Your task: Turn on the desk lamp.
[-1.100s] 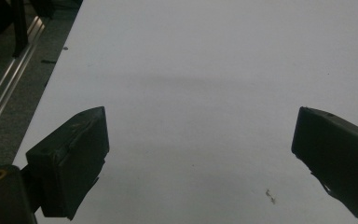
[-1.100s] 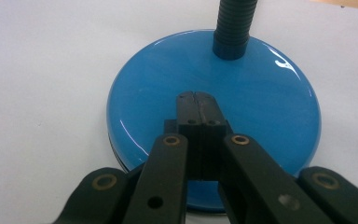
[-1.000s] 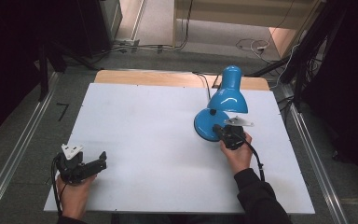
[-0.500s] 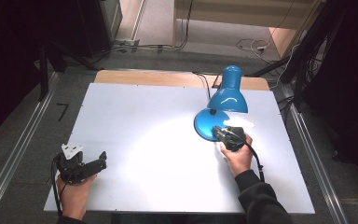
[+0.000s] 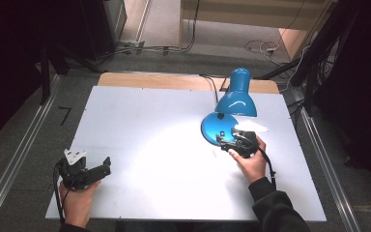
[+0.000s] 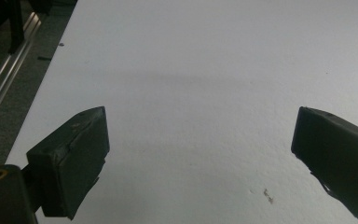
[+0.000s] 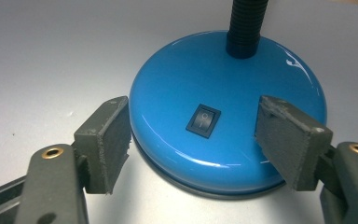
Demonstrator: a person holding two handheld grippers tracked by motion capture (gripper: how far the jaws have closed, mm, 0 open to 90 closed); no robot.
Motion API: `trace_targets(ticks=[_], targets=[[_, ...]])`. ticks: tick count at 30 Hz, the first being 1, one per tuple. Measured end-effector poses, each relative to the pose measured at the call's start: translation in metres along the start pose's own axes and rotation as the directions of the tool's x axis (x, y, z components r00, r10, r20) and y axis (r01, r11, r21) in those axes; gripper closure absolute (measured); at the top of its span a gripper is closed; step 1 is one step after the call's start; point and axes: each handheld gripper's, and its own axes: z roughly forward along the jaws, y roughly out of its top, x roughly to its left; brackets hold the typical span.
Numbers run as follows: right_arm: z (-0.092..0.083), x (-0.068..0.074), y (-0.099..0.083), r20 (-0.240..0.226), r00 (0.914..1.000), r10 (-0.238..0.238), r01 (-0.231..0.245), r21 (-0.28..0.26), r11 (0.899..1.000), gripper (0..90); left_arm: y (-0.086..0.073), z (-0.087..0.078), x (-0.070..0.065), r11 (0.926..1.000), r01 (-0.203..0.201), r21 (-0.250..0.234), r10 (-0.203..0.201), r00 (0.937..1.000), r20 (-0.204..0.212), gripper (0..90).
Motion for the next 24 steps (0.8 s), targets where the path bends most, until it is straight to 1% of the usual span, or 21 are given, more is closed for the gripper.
trace_targets(ticks=[1,3,6,8,11,12,15,16,19,20,21,24], targets=[[-0.004,0.000,0.000,0.000,0.9999,-0.015,0.015,0.000,1.000,23.6,0.000,0.000,0.000,1.0000,0.000,0.000,0.000,1.0000,0.001,4.8],[-0.006,0.000,0.000,0.001,0.9998,-0.022,0.022,-0.005,1.000,22.4,0.000,0.000,0.000,1.0000,-0.001,-0.001,0.001,1.0000,-0.001,4.8],[-0.014,0.001,-0.001,0.003,0.9992,-0.040,0.040,-0.007,0.999,19.7,0.000,0.000,0.000,1.0000,-0.001,-0.001,0.001,1.0000,0.000,4.9],[-0.016,0.000,-0.002,0.002,0.9993,-0.037,0.037,-0.005,0.999,19.6,0.000,0.000,0.000,1.0000,0.000,-0.002,0.000,1.0000,0.000,4.8],[-0.024,-0.003,-0.005,0.004,0.9994,-0.033,0.033,-0.010,0.999,18.7,0.000,-0.001,0.000,1.0000,0.000,-0.003,0.000,1.0000,0.000,4.8],[-0.029,-0.007,-0.007,0.003,0.9996,-0.029,0.029,-0.007,1.000,18.3,0.000,-0.001,0.000,1.0000,-0.001,-0.003,0.001,1.0000,0.000,4.9],[-0.034,-0.011,-0.010,0.009,0.9996,-0.027,0.027,-0.003,1.000,18.0,0.000,0.000,0.000,1.0000,0.001,-0.005,-0.001,1.0000,0.000,4.8],[-0.040,-0.016,-0.013,0.014,0.9996,-0.024,0.024,-0.002,1.000,17.7,0.000,0.000,-0.001,1.0000,0.000,-0.006,0.000,1.0000,0.002,4.8],[-0.046,-0.019,-0.016,0.019,0.9996,-0.022,0.022,-0.004,1.000,17.4,0.000,0.000,-0.001,1.0000,-0.002,-0.004,0.002,1.0000,0.002,4.8],[-0.052,-0.023,-0.019,0.022,0.9995,-0.021,0.021,-0.004,1.000,17.0,0.000,0.000,-0.001,1.0000,-0.003,-0.004,0.003,1.0000,0.002,4.8],[-0.052,-0.023,-0.019,0.022,0.9995,-0.021,0.021,-0.004,1.000,17.0,0.000,0.000,-0.001,1.0000,-0.004,-0.004,0.004,1.0000,0.003,4.8],[-0.059,-0.026,-0.023,0.025,0.9996,-0.015,0.016,-0.005,1.000,16.7,0.000,0.000,-0.002,1.0000,-0.005,-0.004,0.005,1.0000,0.004,4.9]])
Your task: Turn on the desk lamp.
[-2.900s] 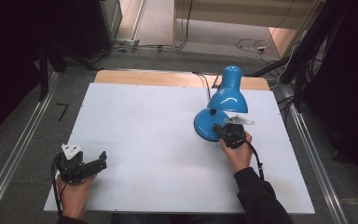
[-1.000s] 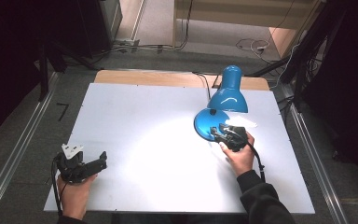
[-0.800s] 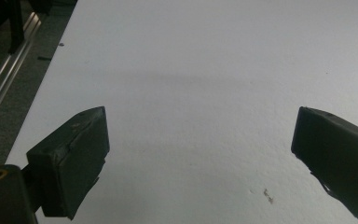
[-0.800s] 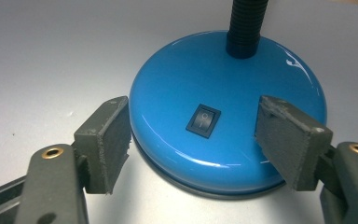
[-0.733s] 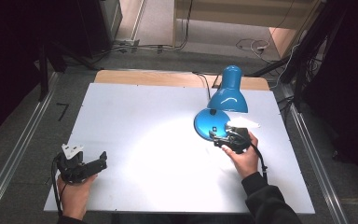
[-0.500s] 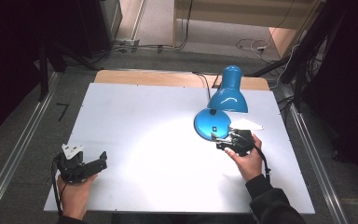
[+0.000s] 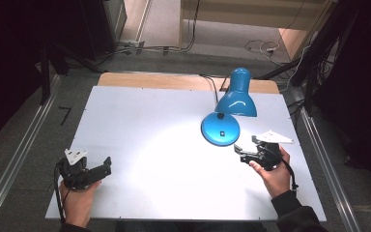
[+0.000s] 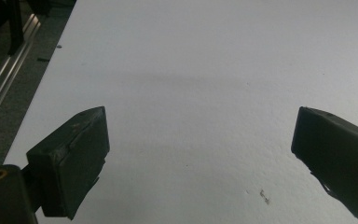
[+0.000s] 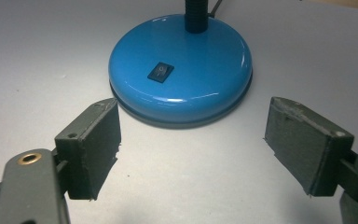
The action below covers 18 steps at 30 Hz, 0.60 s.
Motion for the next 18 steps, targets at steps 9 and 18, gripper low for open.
trace_targets(ticks=[9,18], targets=[[-0.013,-0.005,-0.009,0.002,0.9999,0.011,-0.011,0.004,1.000,15.8,0.000,0.000,0.000,1.0000,0.001,0.000,-0.001,1.0000,-0.001,4.9],[-0.023,-0.013,-0.019,0.016,0.9993,0.034,-0.034,0.000,0.999,15.5,0.000,0.000,0.000,1.0000,0.001,0.001,-0.001,1.0000,-0.001,4.8]])
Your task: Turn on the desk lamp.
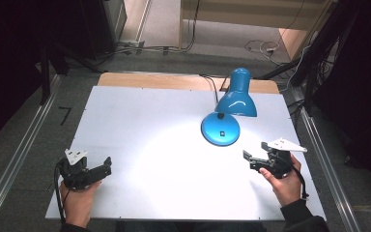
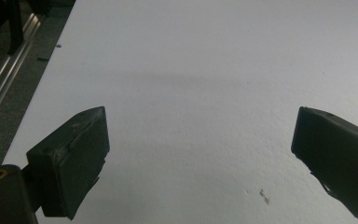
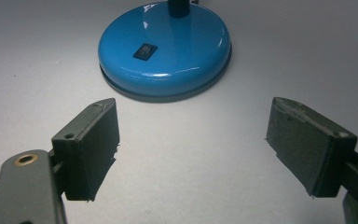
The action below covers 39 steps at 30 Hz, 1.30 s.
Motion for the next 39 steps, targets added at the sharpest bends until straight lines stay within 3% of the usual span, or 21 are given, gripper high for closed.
trace_targets(ticks=[39], targets=[[-0.035,-0.035,-0.031,0.075,0.9942,0.077,-0.077,-0.006,0.997,15.1,-0.001,0.000,-0.001,1.0000,-0.001,0.003,0.001,1.0000,-0.003,4.8]])
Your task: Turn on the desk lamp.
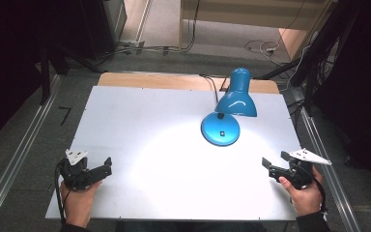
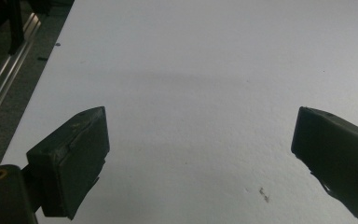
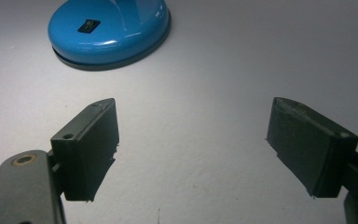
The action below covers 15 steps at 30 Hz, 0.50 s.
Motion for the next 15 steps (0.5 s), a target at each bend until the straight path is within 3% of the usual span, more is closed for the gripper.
trace_targets(ticks=[10,15], targets=[[-0.008,-0.016,-0.009,0.048,0.9983,0.033,-0.034,0.017,0.999,14.9,0.000,0.000,-0.001,1.0000,-0.003,0.001,0.003,1.0000,0.002,4.8],[-0.005,-0.025,-0.018,0.105,0.9939,0.034,-0.040,0.049,0.998,14.8,0.000,0.000,-0.001,1.0000,-0.002,0.002,0.002,1.0000,0.001,4.8]])
